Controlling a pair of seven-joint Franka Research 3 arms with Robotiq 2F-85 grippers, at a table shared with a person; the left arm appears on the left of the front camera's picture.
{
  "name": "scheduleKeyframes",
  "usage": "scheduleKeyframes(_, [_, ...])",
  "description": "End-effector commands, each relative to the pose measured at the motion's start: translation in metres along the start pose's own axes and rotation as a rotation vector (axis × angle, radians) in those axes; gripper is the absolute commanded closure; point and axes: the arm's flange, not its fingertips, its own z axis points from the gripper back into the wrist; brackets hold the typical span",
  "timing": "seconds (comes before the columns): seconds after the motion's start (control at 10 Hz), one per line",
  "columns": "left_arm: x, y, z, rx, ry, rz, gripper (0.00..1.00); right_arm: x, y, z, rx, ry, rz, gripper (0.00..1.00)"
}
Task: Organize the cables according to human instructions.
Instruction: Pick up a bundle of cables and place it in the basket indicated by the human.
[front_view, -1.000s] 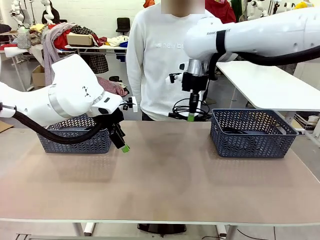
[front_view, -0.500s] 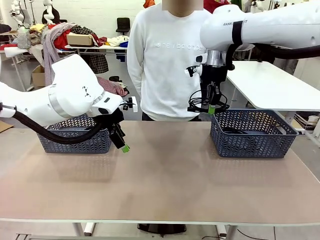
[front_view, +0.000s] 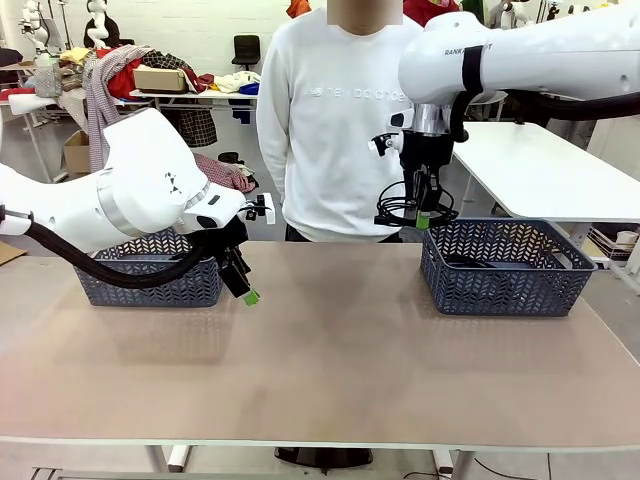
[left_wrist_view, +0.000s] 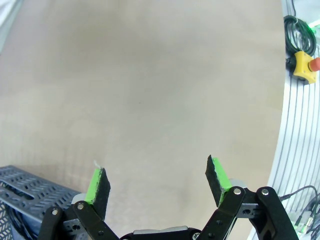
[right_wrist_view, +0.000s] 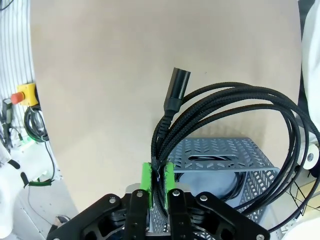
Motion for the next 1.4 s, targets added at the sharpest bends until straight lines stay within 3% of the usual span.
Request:
scheduleKeyframes(0.0, [-0.002,0.002,0.002,-0.005,0.005,-0.013,0.0,-0.001,0.001,0.003,0.006,-0.008,0.0,1.0])
scheduleKeyframes(0.1, [-0.002,0.002,0.002,-0.005,0.005,-0.013,0.0,0.0,0.0,0.0,0.0,0.0,0.0,0.88])
scheduleKeyframes(0.3, [-0.002,0.002,0.002,-0.005,0.005,-0.013,0.0,-0.032,0.005,0.001,-0.068,0.007,-0.032,0.88])
scheduleKeyframes(0.9, [-0.002,0.002,0.002,-0.005,0.005,-0.013,0.0,-0.114,0.024,-0.021,-0.084,-0.017,-0.081,0.88])
scheduleKeyframes(1.3, [-0.002,0.002,0.002,-0.005,0.005,-0.013,0.0,-0.155,0.016,-0.029,-0.1,-0.035,-0.091,0.88])
